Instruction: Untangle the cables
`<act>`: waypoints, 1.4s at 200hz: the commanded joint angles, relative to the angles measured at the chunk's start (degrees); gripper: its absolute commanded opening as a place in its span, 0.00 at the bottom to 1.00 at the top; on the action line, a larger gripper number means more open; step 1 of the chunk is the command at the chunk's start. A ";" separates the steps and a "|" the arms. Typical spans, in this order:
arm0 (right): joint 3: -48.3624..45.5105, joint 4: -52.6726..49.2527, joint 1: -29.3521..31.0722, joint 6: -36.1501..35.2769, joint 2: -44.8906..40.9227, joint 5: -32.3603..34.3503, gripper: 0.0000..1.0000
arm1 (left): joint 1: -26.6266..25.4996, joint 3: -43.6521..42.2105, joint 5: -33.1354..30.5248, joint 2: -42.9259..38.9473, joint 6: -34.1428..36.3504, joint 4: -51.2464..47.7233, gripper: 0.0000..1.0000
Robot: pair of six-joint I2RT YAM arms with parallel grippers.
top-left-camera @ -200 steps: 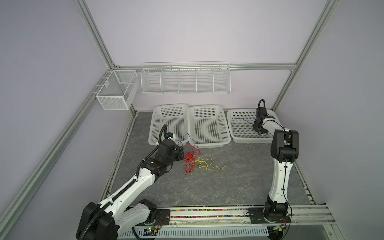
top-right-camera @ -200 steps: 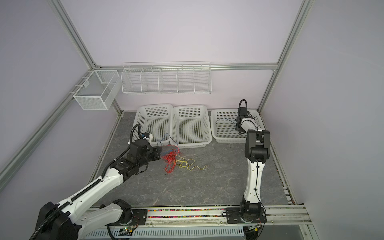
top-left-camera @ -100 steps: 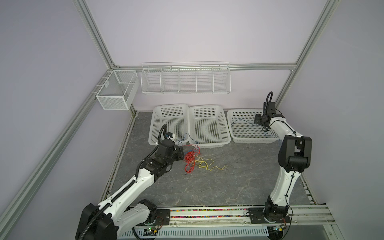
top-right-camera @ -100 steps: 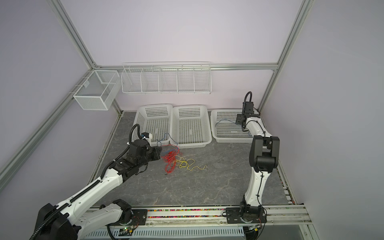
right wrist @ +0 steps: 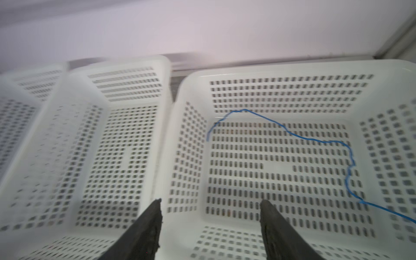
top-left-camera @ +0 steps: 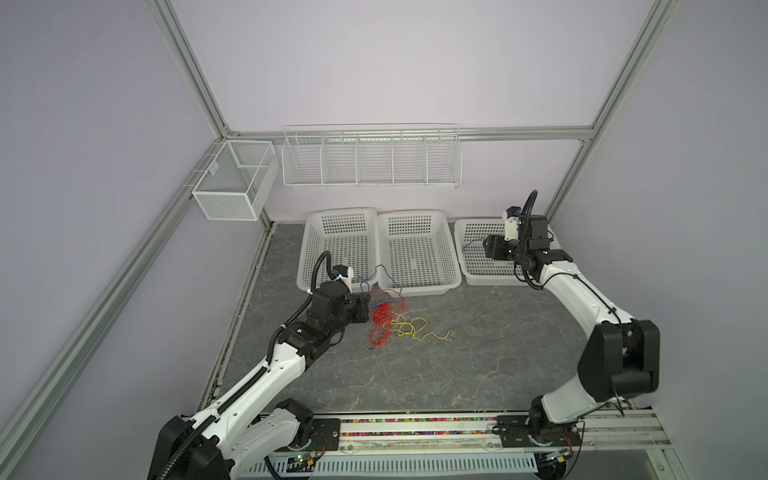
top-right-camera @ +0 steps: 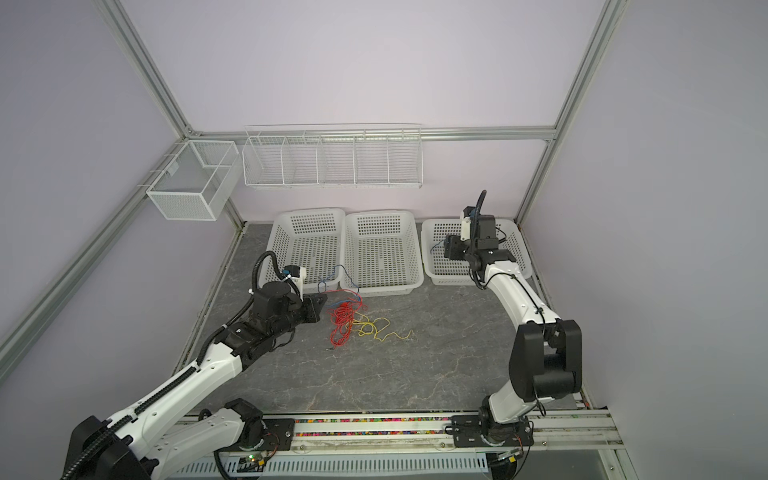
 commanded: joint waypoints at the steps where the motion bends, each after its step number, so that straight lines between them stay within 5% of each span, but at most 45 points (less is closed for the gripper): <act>1: -3.60 3.19 2.74 0.22 -3.78 -10.15 0.70 | -0.75 -1.03 2.14 -0.96 3.68 4.00 0.00; 62: -4.84 4.87 15.81 0.99 -6.34 -15.17 0.70 | -6.47 -1.08 -0.03 1.95 12.40 9.69 0.00; 118: -6.58 9.21 17.32 -1.19 -3.49 -28.03 0.71 | -8.42 -0.81 4.28 4.93 15.09 15.99 0.00; 168: -5.84 8.58 19.56 -2.39 1.36 -28.90 0.70 | -8.42 -1.50 8.63 5.44 14.55 20.35 0.00; 188: -5.14 9.53 20.30 -1.75 3.24 -30.28 0.60 | -8.42 -2.18 8.45 5.35 14.17 21.49 0.00; 229: -5.55 13.71 21.12 1.12 3.87 -32.82 0.08 | -8.42 -3.17 7.46 6.59 13.71 21.51 0.00; 245: -5.88 13.91 21.22 1.31 2.79 -31.80 0.06 | -8.42 -3.36 6.39 7.05 13.26 21.06 0.00; 257: -6.14 13.36 21.33 1.16 1.65 -29.96 0.06 | -8.42 -3.64 5.91 7.24 13.07 20.70 0.13; 280: -6.61 11.59 21.34 0.32 -1.05 -26.69 0.06 | -8.42 -4.54 5.03 7.21 12.77 20.72 0.54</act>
